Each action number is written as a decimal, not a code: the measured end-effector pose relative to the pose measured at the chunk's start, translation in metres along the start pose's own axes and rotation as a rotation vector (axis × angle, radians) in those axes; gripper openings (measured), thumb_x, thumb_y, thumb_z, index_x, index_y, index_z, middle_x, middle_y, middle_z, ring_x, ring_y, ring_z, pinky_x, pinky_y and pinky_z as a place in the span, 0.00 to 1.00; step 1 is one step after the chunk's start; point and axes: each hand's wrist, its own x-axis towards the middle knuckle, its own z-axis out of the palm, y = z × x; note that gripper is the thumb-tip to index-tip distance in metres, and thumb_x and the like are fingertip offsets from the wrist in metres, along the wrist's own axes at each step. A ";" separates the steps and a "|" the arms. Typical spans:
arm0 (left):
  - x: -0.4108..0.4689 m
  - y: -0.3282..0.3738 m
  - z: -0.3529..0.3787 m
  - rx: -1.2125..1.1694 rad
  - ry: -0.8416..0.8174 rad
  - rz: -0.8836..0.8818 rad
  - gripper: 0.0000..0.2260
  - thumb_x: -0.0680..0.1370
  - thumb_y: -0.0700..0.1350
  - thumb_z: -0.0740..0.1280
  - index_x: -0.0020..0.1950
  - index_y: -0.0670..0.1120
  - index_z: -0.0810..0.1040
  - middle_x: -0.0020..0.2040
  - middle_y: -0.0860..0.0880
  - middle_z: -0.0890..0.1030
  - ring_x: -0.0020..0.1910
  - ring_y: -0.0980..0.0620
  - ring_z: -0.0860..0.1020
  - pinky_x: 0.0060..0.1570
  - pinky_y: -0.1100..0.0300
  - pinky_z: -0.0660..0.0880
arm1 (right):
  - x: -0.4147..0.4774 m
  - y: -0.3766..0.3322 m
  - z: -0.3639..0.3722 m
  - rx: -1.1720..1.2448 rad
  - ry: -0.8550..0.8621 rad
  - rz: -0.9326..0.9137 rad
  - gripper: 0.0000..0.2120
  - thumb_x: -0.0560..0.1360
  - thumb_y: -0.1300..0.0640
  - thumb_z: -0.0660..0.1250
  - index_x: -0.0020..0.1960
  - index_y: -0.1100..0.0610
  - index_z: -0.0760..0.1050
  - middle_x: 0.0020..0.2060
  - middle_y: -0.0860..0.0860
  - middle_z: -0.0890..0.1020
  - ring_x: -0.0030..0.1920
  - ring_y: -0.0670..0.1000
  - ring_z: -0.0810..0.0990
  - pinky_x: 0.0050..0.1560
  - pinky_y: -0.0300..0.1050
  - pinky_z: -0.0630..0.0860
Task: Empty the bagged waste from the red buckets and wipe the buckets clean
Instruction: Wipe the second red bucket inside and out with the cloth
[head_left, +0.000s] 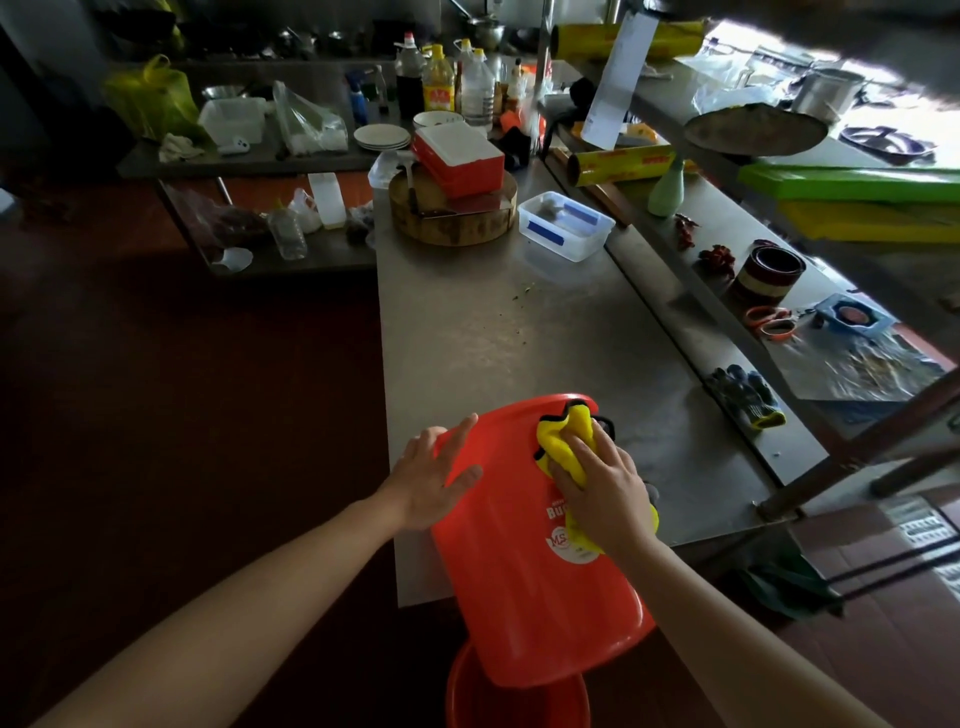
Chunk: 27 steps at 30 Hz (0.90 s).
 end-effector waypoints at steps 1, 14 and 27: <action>0.000 -0.001 -0.002 -0.029 -0.006 0.000 0.27 0.81 0.68 0.47 0.76 0.72 0.36 0.77 0.44 0.56 0.76 0.41 0.56 0.73 0.39 0.59 | -0.001 -0.005 0.001 -0.045 0.003 -0.023 0.24 0.78 0.33 0.61 0.73 0.36 0.69 0.78 0.44 0.63 0.74 0.57 0.66 0.64 0.59 0.72; 0.000 -0.005 -0.011 -0.515 0.057 -0.013 0.23 0.80 0.67 0.44 0.74 0.73 0.60 0.56 0.47 0.71 0.57 0.45 0.72 0.67 0.44 0.70 | -0.010 -0.031 0.010 -0.333 -0.021 -0.333 0.29 0.75 0.34 0.63 0.75 0.35 0.63 0.79 0.47 0.61 0.76 0.62 0.64 0.62 0.63 0.73; 0.029 -0.016 -0.038 -0.870 -0.195 -0.246 0.21 0.85 0.61 0.51 0.63 0.58 0.82 0.58 0.50 0.85 0.58 0.47 0.83 0.61 0.48 0.76 | -0.003 -0.004 -0.001 -0.190 -0.058 -0.161 0.27 0.78 0.35 0.63 0.76 0.35 0.65 0.80 0.46 0.59 0.77 0.60 0.61 0.62 0.64 0.72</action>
